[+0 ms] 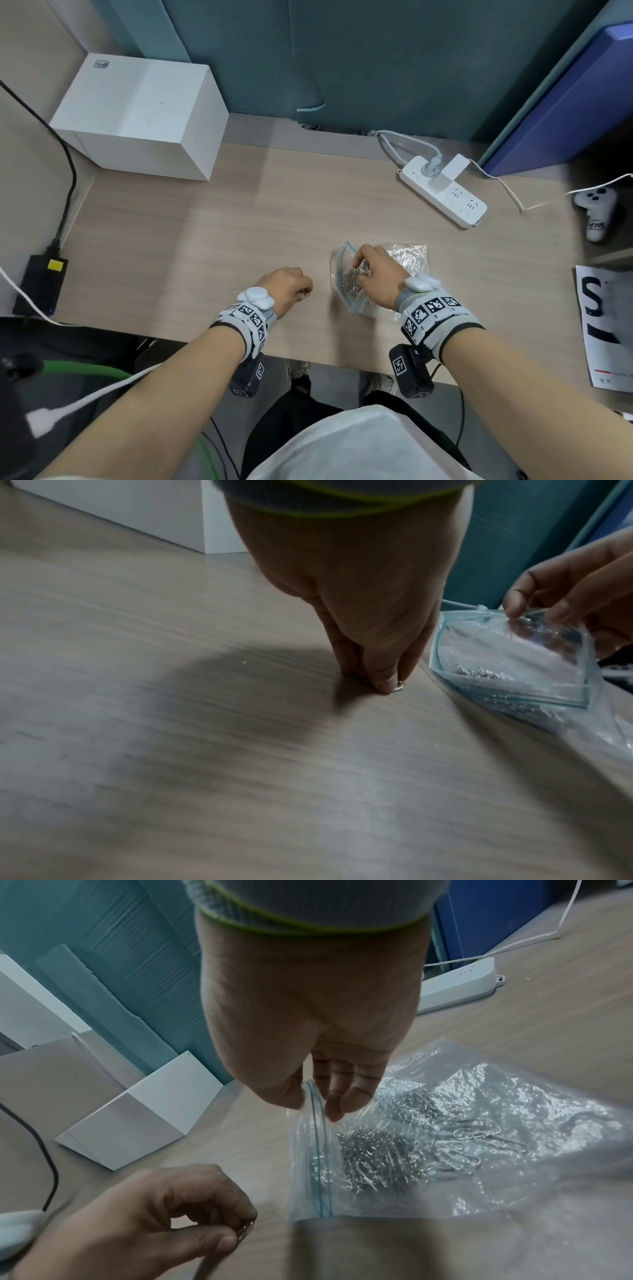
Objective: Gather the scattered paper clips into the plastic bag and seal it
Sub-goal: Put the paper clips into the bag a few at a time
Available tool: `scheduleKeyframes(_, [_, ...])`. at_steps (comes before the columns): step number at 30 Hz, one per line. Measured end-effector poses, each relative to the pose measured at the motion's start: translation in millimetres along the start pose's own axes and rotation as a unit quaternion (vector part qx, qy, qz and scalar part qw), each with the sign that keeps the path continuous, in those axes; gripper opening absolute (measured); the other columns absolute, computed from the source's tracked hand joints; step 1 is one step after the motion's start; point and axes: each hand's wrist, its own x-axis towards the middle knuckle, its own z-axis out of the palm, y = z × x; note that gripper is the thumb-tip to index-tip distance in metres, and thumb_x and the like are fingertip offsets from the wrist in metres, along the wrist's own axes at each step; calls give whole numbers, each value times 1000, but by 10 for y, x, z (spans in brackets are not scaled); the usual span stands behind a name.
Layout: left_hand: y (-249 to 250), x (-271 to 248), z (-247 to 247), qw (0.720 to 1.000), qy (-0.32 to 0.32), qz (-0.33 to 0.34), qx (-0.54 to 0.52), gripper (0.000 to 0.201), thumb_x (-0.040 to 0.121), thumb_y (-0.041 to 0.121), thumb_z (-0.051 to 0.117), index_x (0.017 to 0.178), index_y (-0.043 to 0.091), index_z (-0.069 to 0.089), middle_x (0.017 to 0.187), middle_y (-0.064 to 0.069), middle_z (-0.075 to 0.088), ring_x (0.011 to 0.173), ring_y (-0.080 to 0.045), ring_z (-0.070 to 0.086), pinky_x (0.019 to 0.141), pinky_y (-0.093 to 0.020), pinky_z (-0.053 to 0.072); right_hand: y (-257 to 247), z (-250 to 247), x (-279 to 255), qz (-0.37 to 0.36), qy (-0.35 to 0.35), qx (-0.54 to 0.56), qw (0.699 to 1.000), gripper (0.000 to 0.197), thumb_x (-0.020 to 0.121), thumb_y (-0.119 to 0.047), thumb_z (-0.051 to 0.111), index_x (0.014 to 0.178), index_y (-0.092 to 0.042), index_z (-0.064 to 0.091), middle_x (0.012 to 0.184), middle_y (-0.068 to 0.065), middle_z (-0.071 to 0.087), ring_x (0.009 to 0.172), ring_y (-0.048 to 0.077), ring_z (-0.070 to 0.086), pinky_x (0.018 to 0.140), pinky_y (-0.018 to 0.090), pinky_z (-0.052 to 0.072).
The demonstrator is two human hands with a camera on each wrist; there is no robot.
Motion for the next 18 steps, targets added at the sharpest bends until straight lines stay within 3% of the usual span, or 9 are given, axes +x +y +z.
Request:
scheduleKeyframes(3, [21, 15, 3, 1000, 9, 6, 15, 8, 92, 25, 66, 99, 23, 69, 98, 2, 64, 91, -24, 60, 72, -40, 54, 14, 1, -10, 3, 1, -4, 1000, 19, 89, -13, 56, 103, -26, 55, 103, -2, 49, 82, 23, 57, 73, 36, 45])
scheduleKeyframes(5, [42, 22, -9, 1000, 4, -2, 4, 13, 92, 31, 66, 102, 24, 70, 101, 3, 64, 94, -22, 60, 76, -38, 53, 20, -2, -19, 4, 4, -7, 1000, 20, 88, -13, 56, 102, -27, 55, 103, -2, 49, 82, 23, 58, 74, 37, 47])
scheduleKeyframes(11, [89, 1, 3, 999, 14, -33, 11, 22, 87, 23, 73, 108, 22, 67, 102, 1, 66, 92, -25, 62, 74, -36, 52, 24, -6, -17, 2, 0, -8, 1000, 19, 90, -13, 56, 103, -26, 54, 103, -3, 49, 79, 20, 57, 68, 34, 41])
scheduleKeyframes(14, [84, 17, -8, 999, 21, -34, 25, 15, 87, 21, 73, 101, 20, 67, 97, 1, 66, 89, -25, 62, 70, -35, 51, 18, -16, -22, 0, 2, -5, 1000, 18, 90, -13, 56, 103, -25, 55, 102, -3, 48, 77, 19, 55, 65, 33, 38])
scheduleKeyframes(18, [74, 50, -30, 998, 28, -34, 52, 6, 85, 18, 73, 87, 19, 67, 92, 1, 61, 90, -24, 56, 64, -34, 47, 20, -31, -42, -1, 3, -2, 1000, 18, 90, -13, 56, 103, -25, 55, 104, -2, 49, 81, 24, 58, 72, 36, 47])
